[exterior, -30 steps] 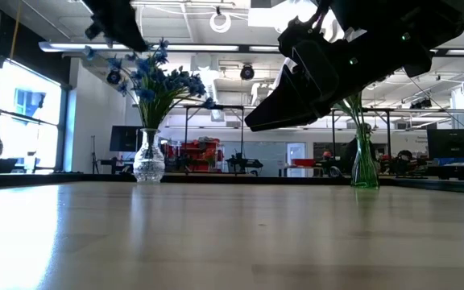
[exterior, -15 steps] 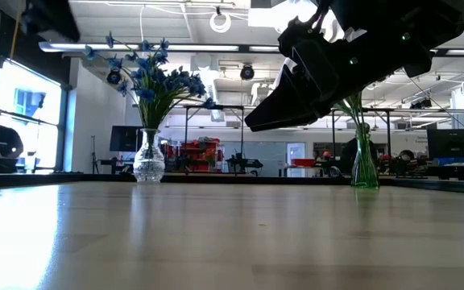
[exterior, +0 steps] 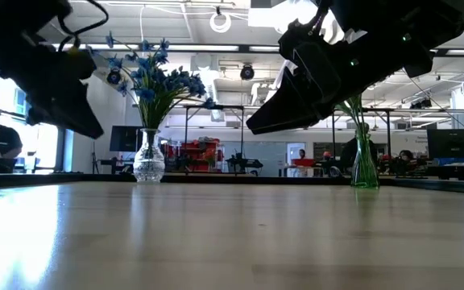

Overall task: Sort flowers into vase by color
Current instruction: Adjust the transparent vase, then return to Home Position

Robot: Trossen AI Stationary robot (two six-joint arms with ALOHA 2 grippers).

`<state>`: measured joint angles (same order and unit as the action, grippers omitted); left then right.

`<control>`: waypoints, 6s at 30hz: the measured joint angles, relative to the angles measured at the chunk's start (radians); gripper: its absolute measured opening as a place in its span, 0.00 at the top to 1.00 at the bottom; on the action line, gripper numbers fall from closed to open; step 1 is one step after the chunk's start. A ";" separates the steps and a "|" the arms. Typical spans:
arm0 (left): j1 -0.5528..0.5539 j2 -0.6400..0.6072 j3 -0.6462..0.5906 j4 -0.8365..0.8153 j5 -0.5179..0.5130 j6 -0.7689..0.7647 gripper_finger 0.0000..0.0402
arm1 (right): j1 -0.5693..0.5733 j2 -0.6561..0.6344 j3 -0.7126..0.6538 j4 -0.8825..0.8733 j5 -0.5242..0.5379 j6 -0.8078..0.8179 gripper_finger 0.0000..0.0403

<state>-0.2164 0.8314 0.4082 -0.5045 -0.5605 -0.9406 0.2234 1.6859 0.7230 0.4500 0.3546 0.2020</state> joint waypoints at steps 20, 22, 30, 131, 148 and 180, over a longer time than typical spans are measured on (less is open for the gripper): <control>0.468 0.003 -0.252 0.866 -0.083 0.735 0.40 | 0.000 0.000 0.000 0.002 -0.004 -0.019 0.53; 0.562 0.003 -0.263 0.934 0.011 0.809 0.37 | 0.000 0.000 0.000 0.002 -0.003 -0.019 0.53; 0.834 0.069 -0.312 1.141 0.258 1.053 0.34 | 0.000 0.000 0.000 0.002 -0.003 -0.024 0.53; 0.682 -0.127 0.019 0.055 0.215 0.581 0.33 | 0.002 0.000 0.000 -0.019 -0.002 0.012 0.53; 0.147 -0.247 0.257 -0.176 0.432 0.323 0.53 | 0.002 0.000 0.000 -0.020 0.000 0.034 0.53; 0.336 -0.258 -0.284 0.976 0.826 0.796 1.00 | 0.059 -0.508 -0.340 0.028 -0.042 0.030 0.53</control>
<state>0.1193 0.5730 0.1242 0.4711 0.2653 -0.1449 0.2827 1.1780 0.3835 0.4779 0.3130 0.2317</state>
